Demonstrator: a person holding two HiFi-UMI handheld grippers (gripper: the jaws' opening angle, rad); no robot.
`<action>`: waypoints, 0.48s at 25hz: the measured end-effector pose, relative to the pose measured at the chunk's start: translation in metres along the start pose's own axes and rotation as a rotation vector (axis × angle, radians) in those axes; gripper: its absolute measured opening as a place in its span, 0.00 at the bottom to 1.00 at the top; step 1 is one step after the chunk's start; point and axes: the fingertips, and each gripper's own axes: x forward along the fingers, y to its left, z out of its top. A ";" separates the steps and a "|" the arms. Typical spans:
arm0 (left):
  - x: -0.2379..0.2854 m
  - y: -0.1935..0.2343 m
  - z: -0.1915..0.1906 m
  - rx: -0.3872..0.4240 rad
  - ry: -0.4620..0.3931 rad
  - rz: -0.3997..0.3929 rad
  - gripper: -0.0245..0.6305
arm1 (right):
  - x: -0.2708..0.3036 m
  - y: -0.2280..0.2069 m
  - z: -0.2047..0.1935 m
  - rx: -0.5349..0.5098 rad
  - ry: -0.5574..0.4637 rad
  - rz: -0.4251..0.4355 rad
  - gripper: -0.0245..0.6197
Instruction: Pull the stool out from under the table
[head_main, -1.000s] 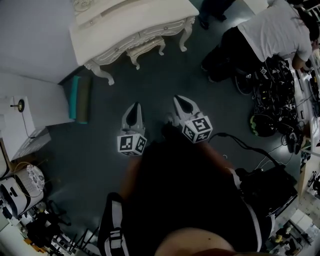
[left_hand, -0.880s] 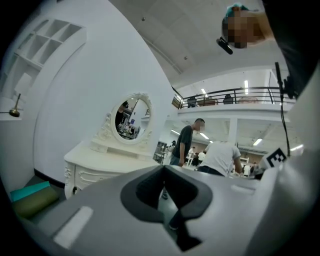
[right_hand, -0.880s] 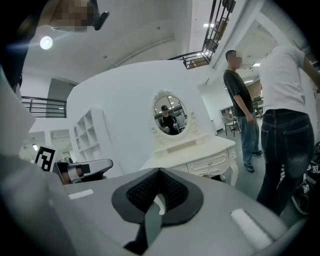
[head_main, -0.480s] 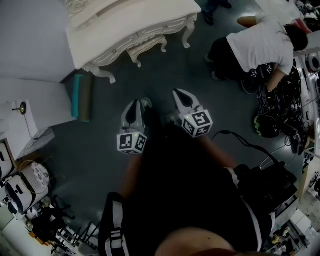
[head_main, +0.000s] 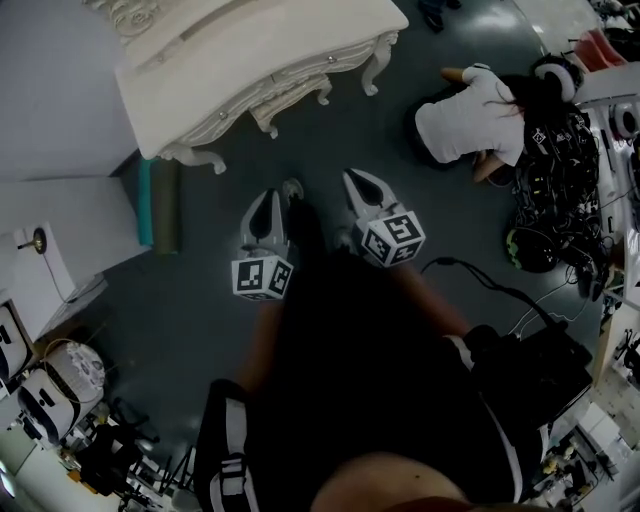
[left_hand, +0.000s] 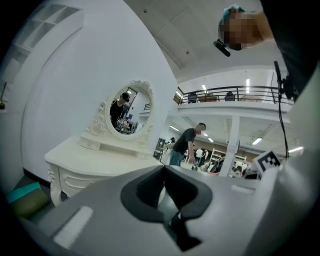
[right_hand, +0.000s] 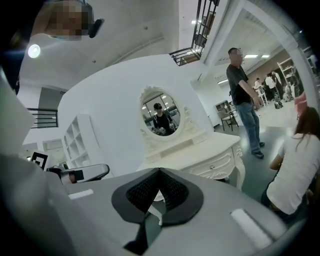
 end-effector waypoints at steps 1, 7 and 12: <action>0.010 0.006 0.002 -0.005 0.001 -0.005 0.05 | 0.012 -0.004 0.001 0.009 0.002 -0.003 0.04; 0.069 0.052 0.013 -0.014 0.011 -0.025 0.05 | 0.080 -0.024 0.001 0.052 0.026 -0.031 0.04; 0.109 0.083 0.015 -0.022 0.018 -0.031 0.05 | 0.129 -0.041 -0.008 0.077 0.049 -0.050 0.04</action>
